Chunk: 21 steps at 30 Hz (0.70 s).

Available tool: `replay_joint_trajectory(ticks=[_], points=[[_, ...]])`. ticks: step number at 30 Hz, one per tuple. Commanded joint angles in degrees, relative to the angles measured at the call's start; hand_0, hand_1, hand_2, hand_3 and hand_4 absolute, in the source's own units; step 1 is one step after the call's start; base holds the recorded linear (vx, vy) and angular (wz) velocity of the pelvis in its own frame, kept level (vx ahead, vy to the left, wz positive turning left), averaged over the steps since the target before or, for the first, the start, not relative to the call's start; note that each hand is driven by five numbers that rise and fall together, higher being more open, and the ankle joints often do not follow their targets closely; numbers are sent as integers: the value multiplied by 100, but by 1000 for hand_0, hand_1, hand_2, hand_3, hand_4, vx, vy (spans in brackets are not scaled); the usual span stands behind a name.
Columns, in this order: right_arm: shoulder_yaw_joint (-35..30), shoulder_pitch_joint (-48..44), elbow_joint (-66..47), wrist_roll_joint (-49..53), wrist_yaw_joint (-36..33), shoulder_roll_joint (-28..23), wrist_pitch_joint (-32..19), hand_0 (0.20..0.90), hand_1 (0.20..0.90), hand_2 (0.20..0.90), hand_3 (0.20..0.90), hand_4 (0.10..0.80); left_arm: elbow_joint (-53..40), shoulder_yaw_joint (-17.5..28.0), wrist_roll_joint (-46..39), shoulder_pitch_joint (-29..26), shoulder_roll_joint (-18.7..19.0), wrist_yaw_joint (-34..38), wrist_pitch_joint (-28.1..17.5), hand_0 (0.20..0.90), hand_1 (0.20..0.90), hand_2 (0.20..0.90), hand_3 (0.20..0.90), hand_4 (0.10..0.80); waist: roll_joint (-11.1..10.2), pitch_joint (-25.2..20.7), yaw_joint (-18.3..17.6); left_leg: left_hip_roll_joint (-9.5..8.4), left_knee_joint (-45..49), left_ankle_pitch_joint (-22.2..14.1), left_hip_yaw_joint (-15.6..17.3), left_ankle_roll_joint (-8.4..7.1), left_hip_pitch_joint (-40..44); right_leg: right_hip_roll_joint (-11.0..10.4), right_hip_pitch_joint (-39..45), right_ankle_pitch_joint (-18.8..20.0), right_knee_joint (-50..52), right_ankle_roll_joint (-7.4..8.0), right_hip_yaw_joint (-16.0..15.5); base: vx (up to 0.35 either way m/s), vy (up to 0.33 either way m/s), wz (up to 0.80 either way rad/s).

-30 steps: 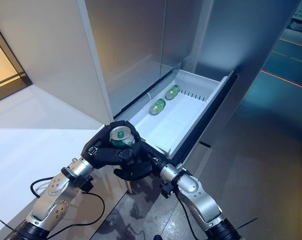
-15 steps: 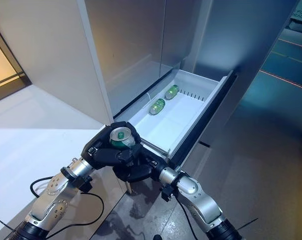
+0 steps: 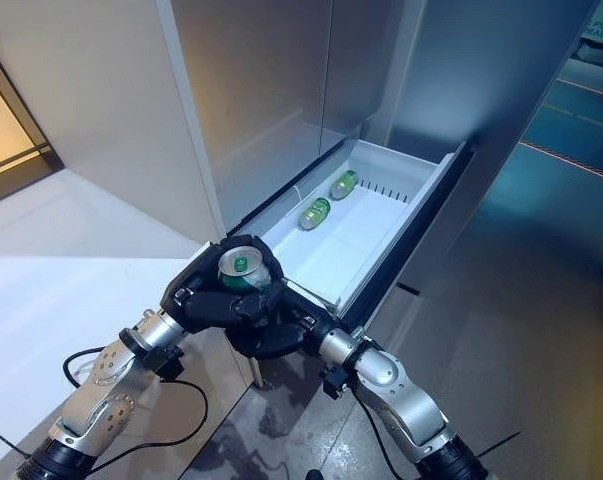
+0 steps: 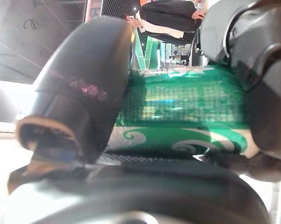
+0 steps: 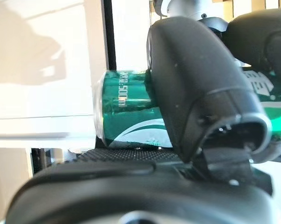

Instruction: Put drinks into fridge and close the fridge

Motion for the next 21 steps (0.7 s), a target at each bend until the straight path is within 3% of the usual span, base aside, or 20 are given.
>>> replay_joint_trajectory(ticks=[1, 2, 3, 4, 5, 13, 21], points=[[-864, -951, -363, 449, -712, 208, -734, 300, 300, 300, 200, 100, -595, 210, -138, -894, -30, -41, -723, 300, 300, 300, 200, 100, -37, -545, -22, -288, 140, -343, -237, 168, -34, 225, -118, -561, 629, 213, -75, 0, 0, 0], [-952, -1042, -390, 403, -830, 165, -773, 300, 300, 300, 200, 100, -603, 226, -125, -923, -12, 35, -702, 462, 462, 462, 389, 289, -42, -550, -19, -286, 142, -350, -240, 170, -36, 230, -123, -568, 642, 210, -81, 0, 0, 0], [-1015, -1108, -396, 325, -896, 144, -803, 300, 300, 300, 200, 100, -587, 230, -112, -941, -21, 88, -714, 801, 801, 801, 785, 685, -44, -550, -18, -287, 146, -354, -244, 172, -35, 229, -119, -571, 646, 207, -87, 0, 0, 0], [-1048, -1157, -405, 251, -964, 117, -836, 300, 300, 300, 200, 100, -574, 227, -108, -958, -24, 110, -726, 801, 801, 801, 785, 685, -49, -550, -16, -286, 151, -360, -244, 174, -35, 228, -114, -576, 650, 206, -92, 0, 0, 0], [-1124, -1238, -408, 85, -1081, 72, -901, 300, 300, 300, 200, 100, -560, 251, -109, -972, -27, 125, -765, 900, 900, 900, 900, 800, -52, -554, -11, -284, 154, -367, -251, 175, -33, 229, -109, -582, 656, 203, -95, 0, 0, 0], [-1670, -1675, -452, -1548, -1875, -219, -1326, 300, 300, 300, 200, 100, -636, 536, 347, -1020, -78, 705, -1058, 900, 900, 900, 900, 800, -99, -571, 17, -272, 182, -366, -259, 184, -94, 243, -173, -558, 720, 175, -94, 0, 0, 0], [-2217, -1731, -557, -2698, -2415, -451, -1391, 300, 300, 300, 200, 100, -627, 777, 728, -753, -299, 778, -642, 900, 900, 900, 900, 800, -103, -556, 15, -253, 172, -398, -268, 186, -88, 259, -186, -565, 749, 178, -63, 0, 0, 0]])
